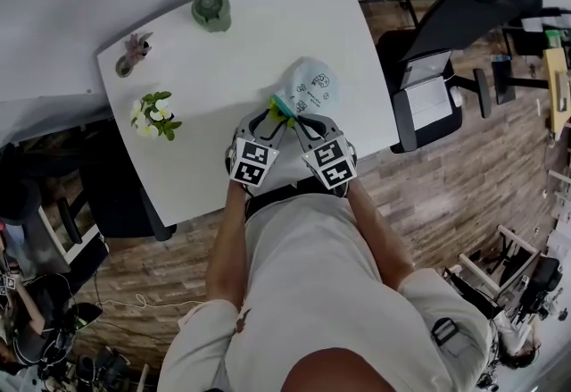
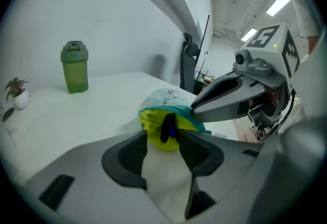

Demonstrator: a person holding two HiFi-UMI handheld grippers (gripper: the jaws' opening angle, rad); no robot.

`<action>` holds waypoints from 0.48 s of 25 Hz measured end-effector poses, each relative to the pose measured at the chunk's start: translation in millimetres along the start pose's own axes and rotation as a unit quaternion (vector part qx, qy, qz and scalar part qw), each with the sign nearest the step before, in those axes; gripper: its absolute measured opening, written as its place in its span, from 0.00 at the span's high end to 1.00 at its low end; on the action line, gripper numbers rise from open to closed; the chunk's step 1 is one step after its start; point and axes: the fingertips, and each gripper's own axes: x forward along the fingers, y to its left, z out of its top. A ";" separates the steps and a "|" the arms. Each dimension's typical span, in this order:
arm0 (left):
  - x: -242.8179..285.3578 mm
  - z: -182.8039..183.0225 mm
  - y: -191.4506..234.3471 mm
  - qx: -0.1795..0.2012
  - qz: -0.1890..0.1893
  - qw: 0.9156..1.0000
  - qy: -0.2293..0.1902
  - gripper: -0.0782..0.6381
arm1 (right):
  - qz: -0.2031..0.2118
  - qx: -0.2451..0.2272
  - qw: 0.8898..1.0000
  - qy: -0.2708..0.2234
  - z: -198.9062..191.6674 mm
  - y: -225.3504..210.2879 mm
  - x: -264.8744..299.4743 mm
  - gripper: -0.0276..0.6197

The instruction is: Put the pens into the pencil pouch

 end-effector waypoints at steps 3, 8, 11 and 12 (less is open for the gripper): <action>-15.6 0.1 9.5 -0.008 0.026 1.000 -0.007 0.61 | -0.002 0.001 1.000 -0.003 1.0 1.0 -0.4 0.91; -45.8 13.6 24.2 -0.023 0.061 0.997 -0.045 0.58 | -0.013 -0.001 0.999 -0.040 16.1 2.2 -7.2 0.86; -67.8 29.8 33.9 -0.024 0.090 0.992 -0.081 0.57 | -0.031 -0.005 0.996 -0.086 33.2 2.3 -16.1 0.81; -75.6 36.6 36.6 -0.022 0.100 0.990 -0.093 0.57 | -0.038 -0.008 0.994 -0.103 40.5 1.9 -19.9 0.79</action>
